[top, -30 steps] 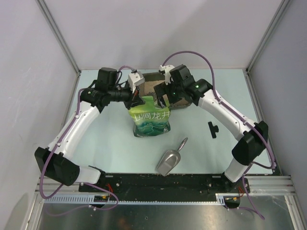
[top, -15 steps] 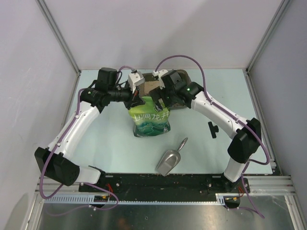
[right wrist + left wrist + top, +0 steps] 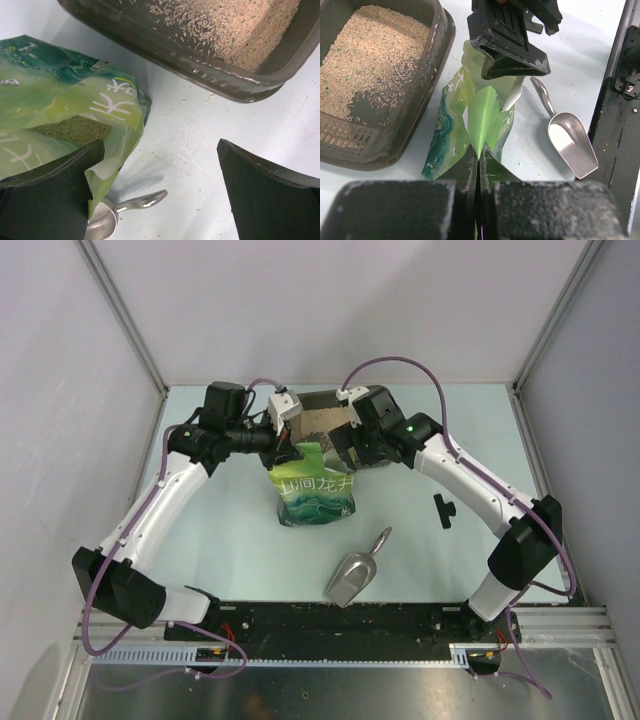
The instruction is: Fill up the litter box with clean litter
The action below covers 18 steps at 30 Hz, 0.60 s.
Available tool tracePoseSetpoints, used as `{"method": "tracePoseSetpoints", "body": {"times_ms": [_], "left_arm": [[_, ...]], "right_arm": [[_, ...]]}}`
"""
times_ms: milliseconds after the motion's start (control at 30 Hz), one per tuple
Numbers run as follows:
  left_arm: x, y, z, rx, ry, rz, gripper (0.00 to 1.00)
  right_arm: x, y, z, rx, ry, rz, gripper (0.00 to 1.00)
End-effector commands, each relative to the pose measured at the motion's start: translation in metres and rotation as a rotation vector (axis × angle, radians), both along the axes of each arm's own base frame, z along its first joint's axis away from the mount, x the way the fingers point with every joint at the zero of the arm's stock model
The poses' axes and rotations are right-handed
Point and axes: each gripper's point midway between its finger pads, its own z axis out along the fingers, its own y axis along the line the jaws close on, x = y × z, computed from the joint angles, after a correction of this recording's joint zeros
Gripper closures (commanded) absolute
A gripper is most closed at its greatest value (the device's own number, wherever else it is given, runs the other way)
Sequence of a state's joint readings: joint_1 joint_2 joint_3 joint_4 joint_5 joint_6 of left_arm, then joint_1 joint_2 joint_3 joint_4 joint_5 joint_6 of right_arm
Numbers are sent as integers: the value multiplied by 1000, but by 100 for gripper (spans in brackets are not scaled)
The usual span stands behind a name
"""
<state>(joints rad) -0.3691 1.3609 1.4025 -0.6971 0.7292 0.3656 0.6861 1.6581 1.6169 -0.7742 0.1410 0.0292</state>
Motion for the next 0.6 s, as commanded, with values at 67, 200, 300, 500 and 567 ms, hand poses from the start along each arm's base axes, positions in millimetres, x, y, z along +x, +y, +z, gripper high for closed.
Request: {"method": "tracePoseSetpoints", "body": {"times_ms": [67, 200, 300, 500, 567], "left_arm": [[-7, -9, 44, -102, -120, -50, 100], [-12, -14, 45, -108, -116, -73, 100], [-15, -17, 44, -109, -112, -84, 100], [-26, -25, 39, -111, -92, -117, 100], [-27, -26, 38, -109, -91, -121, 100]], "right_arm": [[-31, -16, -2, -20, 100, 44, 0], [-51, -10, -7, 37, 211, 81, 12], [-59, -2, 0, 82, 252, 123, 22], [-56, -3, 16, 121, 280, 123, 60], [-57, -5, 13, 122, 297, 111, 89]]}}
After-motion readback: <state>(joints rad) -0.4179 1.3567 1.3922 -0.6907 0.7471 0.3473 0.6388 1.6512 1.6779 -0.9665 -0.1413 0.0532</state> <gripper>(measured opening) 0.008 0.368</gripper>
